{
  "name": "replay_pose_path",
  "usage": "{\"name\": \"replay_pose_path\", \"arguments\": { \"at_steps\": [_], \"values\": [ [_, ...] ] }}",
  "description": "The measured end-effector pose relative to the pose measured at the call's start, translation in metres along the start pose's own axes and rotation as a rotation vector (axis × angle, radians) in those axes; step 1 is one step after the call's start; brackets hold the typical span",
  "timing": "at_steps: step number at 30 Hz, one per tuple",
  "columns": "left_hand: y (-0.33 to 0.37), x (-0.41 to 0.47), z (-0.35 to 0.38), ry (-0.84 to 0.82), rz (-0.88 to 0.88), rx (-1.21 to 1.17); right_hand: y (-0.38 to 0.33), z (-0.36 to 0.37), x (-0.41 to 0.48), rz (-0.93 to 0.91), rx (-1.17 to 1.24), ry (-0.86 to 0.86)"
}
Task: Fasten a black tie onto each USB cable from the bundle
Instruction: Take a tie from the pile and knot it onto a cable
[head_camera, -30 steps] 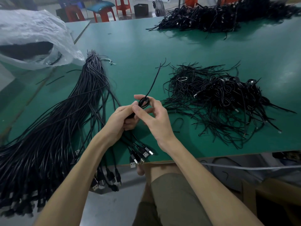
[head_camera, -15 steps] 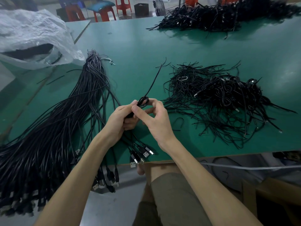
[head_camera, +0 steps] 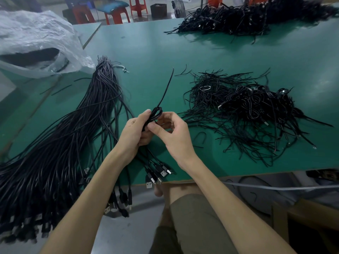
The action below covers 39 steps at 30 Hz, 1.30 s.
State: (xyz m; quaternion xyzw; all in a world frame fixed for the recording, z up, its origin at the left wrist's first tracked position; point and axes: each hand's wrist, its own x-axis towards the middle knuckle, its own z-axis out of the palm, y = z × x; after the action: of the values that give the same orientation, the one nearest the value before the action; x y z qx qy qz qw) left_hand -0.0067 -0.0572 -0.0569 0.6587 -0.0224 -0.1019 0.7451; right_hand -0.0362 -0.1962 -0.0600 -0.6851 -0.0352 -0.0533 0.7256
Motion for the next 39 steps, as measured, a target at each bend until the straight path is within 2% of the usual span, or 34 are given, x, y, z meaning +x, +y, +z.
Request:
{"name": "replay_pose_path", "arguments": {
  "at_steps": [8,27,39],
  "values": [
    [0.002,-0.003,0.001,0.024,0.037,0.01,0.0,0.001,0.0,0.011,-0.061,-0.041],
    [-0.006,0.0,-0.001,0.003,0.069,0.074,0.007,-0.001,0.001,-0.042,-0.103,0.059],
    [-0.004,0.0,0.003,0.043,0.062,0.103,0.003,0.003,-0.004,-0.077,-0.264,0.085]
  ]
}}
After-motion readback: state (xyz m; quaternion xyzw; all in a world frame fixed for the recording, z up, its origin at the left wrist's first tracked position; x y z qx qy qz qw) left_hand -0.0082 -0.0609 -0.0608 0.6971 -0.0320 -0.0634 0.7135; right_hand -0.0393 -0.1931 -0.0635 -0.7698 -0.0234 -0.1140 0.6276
